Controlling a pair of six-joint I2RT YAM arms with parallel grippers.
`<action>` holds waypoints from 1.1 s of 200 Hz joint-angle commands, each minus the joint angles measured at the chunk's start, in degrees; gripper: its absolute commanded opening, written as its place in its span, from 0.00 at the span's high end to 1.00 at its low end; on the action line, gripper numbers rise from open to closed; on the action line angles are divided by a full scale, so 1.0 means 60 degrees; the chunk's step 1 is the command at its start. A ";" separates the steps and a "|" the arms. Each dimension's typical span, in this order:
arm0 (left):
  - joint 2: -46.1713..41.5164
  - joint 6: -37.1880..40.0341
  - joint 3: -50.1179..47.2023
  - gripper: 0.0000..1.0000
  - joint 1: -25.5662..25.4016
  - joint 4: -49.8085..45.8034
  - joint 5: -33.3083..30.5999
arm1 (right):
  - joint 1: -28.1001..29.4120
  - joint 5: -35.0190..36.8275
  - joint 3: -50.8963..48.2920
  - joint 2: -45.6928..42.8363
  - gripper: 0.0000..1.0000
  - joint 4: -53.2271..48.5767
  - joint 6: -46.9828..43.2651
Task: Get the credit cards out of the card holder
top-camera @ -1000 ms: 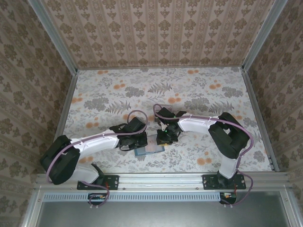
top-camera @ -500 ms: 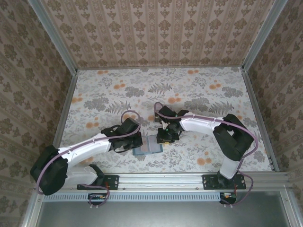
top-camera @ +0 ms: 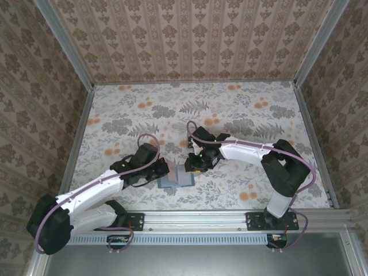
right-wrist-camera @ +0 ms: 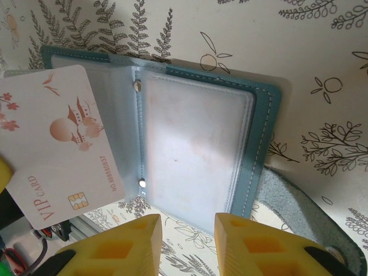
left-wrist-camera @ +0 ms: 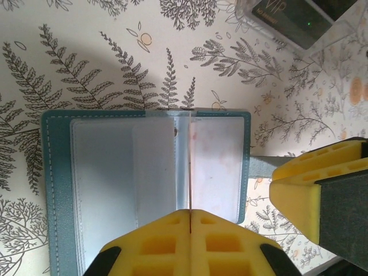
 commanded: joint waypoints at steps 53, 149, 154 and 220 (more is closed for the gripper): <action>0.0067 0.0621 0.0205 1.00 0.0199 0.0120 0.0527 | 0.0003 -0.0282 -0.0204 -0.0360 0.71 0.0086 0.0074; 0.1828 0.5567 0.2536 1.00 0.0319 -0.1334 0.1981 | -0.0660 0.1312 -0.0253 -0.1249 0.72 -0.1702 -0.0934; 0.2048 0.5994 0.2808 1.00 0.0318 -0.1625 0.2009 | -0.0740 0.1368 -0.0287 -0.1334 0.72 -0.1768 -0.0971; 0.4533 1.0886 0.6323 1.00 0.0268 -0.4742 0.2075 | -0.2077 0.1825 -0.0727 -0.2554 0.73 -0.2644 -0.1741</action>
